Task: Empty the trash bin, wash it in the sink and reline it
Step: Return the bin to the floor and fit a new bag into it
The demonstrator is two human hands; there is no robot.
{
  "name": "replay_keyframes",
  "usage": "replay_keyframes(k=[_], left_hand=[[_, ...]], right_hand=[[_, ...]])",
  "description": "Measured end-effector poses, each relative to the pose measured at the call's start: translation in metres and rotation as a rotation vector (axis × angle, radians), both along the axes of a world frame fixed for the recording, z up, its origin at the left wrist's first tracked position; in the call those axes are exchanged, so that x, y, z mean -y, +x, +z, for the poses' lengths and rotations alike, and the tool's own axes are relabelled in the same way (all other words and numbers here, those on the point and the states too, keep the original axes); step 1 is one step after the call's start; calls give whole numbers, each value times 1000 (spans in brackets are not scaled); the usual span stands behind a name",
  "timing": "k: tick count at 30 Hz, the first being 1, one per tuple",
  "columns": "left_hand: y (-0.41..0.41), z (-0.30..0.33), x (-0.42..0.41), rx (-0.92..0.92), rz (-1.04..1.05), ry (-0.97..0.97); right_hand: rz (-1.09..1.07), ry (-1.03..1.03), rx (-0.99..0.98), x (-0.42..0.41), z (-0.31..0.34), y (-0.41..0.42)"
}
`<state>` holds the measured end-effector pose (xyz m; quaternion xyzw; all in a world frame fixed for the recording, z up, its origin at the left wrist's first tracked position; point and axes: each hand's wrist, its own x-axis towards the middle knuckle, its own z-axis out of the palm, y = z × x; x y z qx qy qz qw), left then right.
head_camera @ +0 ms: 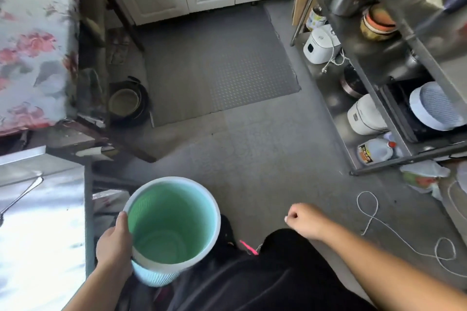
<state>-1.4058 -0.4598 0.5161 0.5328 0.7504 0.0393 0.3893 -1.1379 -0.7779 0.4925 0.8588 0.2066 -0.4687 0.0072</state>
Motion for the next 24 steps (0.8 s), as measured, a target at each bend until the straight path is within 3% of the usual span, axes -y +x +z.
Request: replay_keyframes(k=[6,11,13,19,24], left_hand=[[77,-1,-49,-43,-80,6],[153,1,-72,-42,-122,4],[185,1,-77,-50,-149,28],[283,18,-79,-44,-86,78],[358,31,-83,-61,-102,110]], right_hand=[[-265,-49,-20,23,-2,45],[-265,-182,-34,87,-21,81],[-469,-178,-53,95,-29,106],[-193,-255,-177,75,-35,220],[-175,-96,-157,7,-21,341]])
